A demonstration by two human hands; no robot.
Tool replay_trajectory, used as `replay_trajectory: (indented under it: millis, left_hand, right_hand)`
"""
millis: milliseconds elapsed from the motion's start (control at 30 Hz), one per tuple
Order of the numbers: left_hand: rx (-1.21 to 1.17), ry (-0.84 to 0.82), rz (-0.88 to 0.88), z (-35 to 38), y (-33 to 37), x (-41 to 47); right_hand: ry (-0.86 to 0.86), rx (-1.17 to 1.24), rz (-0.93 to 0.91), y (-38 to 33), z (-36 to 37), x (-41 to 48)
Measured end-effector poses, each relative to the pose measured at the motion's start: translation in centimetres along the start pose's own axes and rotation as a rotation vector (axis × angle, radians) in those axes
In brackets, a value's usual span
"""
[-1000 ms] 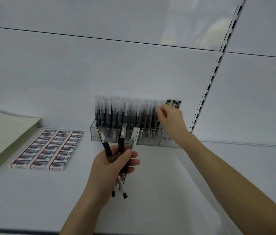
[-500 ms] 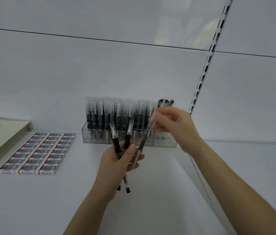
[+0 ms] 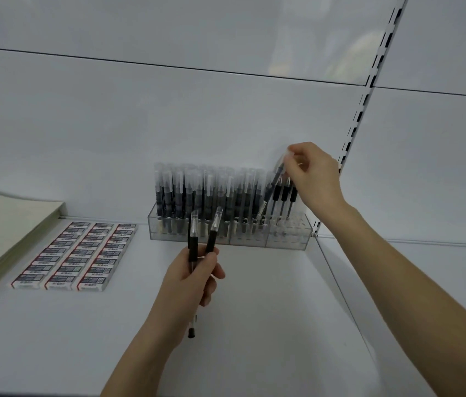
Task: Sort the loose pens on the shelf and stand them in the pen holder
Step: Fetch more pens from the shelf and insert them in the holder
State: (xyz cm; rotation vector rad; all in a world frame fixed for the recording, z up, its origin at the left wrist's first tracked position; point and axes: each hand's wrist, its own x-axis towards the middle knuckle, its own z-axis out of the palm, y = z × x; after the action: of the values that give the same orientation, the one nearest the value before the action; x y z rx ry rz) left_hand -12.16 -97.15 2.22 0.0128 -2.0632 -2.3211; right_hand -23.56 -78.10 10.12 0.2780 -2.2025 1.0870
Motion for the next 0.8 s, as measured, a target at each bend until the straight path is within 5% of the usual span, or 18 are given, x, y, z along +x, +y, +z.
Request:
replay_trajectory:
  millis: [433,567,800]
  left_hand:
    - [-0.067,0.011,0.029,0.3,0.4,0.2]
    - [-0.104,0.011,0.036,0.6,0.7,0.4]
    - [-0.108,-0.083,0.013,2.6,0.4,0.6]
  right_hand:
    - [-0.161,-0.096,0.151,0.8,1.5,-2.4]
    - [0.024,0.172,0.175,-0.1,0.1,-4.5]
    - [-0.279,0.536,0.357,-1.0,-0.9,-8.7]
